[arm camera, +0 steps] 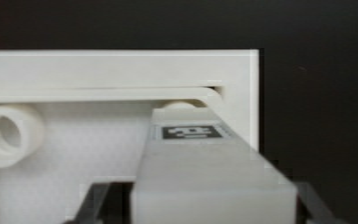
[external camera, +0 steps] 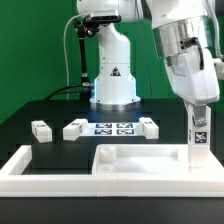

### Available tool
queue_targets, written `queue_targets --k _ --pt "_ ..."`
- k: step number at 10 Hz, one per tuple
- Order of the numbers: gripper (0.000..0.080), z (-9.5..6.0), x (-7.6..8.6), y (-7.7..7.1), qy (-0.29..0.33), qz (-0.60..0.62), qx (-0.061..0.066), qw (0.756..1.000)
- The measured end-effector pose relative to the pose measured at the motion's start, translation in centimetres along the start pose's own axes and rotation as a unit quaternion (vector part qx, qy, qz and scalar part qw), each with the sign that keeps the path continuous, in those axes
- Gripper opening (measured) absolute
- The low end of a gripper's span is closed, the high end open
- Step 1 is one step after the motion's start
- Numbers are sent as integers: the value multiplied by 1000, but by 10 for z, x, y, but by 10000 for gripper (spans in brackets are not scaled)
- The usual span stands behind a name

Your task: Assemble desk

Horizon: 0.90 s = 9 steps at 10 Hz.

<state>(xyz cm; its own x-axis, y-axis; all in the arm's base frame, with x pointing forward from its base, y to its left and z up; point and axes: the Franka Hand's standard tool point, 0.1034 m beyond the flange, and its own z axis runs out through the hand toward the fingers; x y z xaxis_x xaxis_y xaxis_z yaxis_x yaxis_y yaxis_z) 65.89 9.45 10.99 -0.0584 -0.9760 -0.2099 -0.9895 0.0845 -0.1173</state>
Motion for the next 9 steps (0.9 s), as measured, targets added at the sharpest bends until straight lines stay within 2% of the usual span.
queue_targets --k 2,3,4,5,9 --pt "292 1 0 1 0 -15 -1 1000" --pt "510 2 -1 4 13 -108 -15 994" --pt "510 3 -4 2 20 -240 -27 970" --pt "624 2 -8 1 15 -291 -29 956" --pt "649 2 -6 0 11 -419 -30 908"
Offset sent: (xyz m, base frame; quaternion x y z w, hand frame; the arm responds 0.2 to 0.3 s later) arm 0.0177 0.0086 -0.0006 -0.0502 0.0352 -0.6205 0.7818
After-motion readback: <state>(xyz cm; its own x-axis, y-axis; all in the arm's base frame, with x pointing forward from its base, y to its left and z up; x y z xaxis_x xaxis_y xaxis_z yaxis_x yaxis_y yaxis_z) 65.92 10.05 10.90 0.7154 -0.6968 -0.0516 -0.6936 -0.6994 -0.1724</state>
